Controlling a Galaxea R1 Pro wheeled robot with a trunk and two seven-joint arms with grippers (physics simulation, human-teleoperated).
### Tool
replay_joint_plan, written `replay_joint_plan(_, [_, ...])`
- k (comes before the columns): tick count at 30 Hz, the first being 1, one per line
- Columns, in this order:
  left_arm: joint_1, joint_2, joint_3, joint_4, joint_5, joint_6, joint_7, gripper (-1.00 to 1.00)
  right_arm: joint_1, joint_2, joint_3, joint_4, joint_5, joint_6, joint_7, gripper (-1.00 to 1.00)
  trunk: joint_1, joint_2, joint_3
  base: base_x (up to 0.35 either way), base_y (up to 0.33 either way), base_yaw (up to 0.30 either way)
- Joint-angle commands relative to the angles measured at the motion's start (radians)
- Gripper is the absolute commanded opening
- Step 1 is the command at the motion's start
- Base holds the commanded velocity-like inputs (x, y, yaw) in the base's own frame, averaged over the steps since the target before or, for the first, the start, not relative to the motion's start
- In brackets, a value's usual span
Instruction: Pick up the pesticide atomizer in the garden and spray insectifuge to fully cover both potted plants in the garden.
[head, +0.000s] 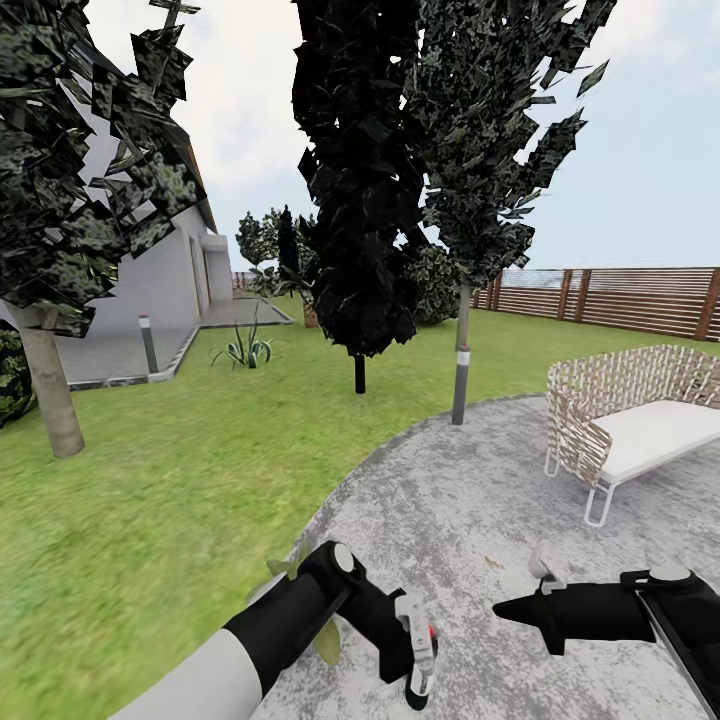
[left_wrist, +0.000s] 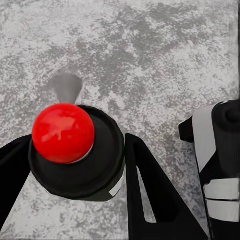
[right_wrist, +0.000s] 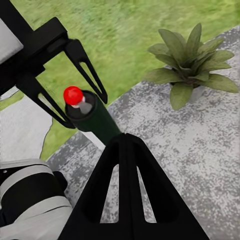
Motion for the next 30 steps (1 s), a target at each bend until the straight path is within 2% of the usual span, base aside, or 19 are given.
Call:
replay_joint_plan(1, [-0.001,0.000,0.000,-0.003,0.002,0.010,-0.005,-1.00,-0.001,0.001,-0.001,-0.001,0.009,0.007,0.008,-1.00,0.000,-0.001,-0.001,0.000,0.000,0.000])
replay_joint_plan(5, [-0.001,0.000,0.000,-0.006,0.008,0.010,-0.008,-1.00,-0.001,0.027,-0.001,-0.001,0.009,0.006,0.006,-1.00,0.000,-0.001,-0.001,0.000,0.000,0.000])
replay_joint_plan(17, [-0.001,0.000,0.005,-0.005,-0.009,0.030,-0.015,-1.00,-0.001,0.035,-0.001,-0.002,0.009,0.003,0.003,-1.00,0.000,-0.001,-0.001,0.000,0.000,0.000])
replay_joint_plan(20, [-0.001,0.000,0.006,-0.005,-0.009,0.048,-0.015,-1.00,-0.001,0.046,-0.001,-0.002,0.009,0.005,0.001,-1.00,0.000,-0.001,-0.001,0.000,0.000,0.000])
replay_joint_plan(22, [-0.001,0.000,0.006,-0.006,-0.010,0.052,-0.015,-1.00,-0.001,0.070,-0.001,-0.002,0.008,0.005,0.001,-1.00,0.000,-0.001,-0.001,0.000,0.000,0.000])
replay_joint_plan(23, [-0.001,0.000,0.006,-0.006,-0.010,0.055,-0.015,-1.00,-0.001,0.108,-0.001,-0.003,0.008,0.004,0.001,-1.00,0.000,-0.001,-0.001,0.000,0.000,0.000])
replay_joint_plan(25, [-0.001,0.000,0.006,-0.007,-0.010,0.057,-0.015,-1.00,-0.001,0.151,-0.001,-0.003,0.008,0.003,0.002,-1.00,0.000,-0.001,-0.001,0.000,0.000,0.000])
replay_joint_plan(27, [-0.001,0.000,0.005,-0.007,-0.010,0.057,-0.015,-1.00,-0.001,0.172,-0.001,-0.003,0.008,0.002,0.004,-1.00,0.000,-0.001,-0.001,0.000,0.000,0.000])
replay_joint_plan(30, [-0.001,0.000,0.005,-0.007,-0.010,0.055,-0.015,-1.00,-0.001,0.180,-0.001,-0.003,0.008,0.001,0.006,-1.00,0.000,-0.001,-0.001,0.000,0.000,0.000])
